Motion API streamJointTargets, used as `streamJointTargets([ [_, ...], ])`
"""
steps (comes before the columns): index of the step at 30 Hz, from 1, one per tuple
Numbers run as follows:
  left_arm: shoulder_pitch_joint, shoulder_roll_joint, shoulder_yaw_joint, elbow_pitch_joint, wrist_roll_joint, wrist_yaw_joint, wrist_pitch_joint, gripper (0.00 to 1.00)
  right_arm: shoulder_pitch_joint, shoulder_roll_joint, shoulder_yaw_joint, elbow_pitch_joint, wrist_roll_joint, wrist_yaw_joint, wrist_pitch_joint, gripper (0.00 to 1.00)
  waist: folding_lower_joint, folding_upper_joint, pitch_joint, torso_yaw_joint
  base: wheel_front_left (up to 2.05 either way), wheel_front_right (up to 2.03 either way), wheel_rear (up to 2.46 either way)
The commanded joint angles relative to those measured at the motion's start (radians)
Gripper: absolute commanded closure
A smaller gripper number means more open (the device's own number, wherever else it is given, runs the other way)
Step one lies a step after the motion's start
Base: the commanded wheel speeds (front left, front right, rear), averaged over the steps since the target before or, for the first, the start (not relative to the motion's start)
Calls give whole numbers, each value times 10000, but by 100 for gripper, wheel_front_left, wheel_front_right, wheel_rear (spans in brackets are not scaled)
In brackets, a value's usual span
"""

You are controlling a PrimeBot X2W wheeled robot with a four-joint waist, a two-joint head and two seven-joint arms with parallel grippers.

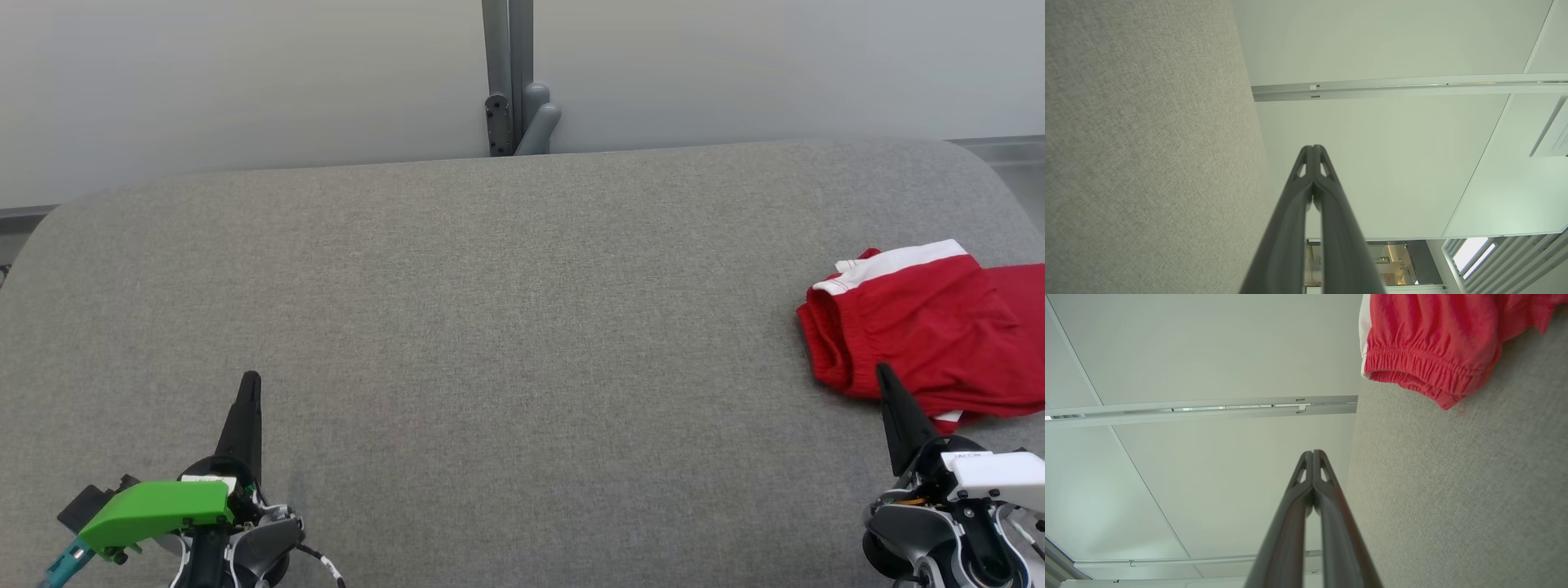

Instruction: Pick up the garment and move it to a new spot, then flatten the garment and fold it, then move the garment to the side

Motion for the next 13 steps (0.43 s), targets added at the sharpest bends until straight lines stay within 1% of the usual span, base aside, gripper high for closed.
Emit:
streamJointTargets([
  [1,-130,55,17,-28,-53,-48,42,100,-76,-45,-18,8,59,4,20,100,0,-1,0,0,0,0,0],
  [13,-130,55,16,-29,-53,-48,42,100,-76,-45,-18,8,60,4,20,100,0,-1,0,0,0,0,0],
])
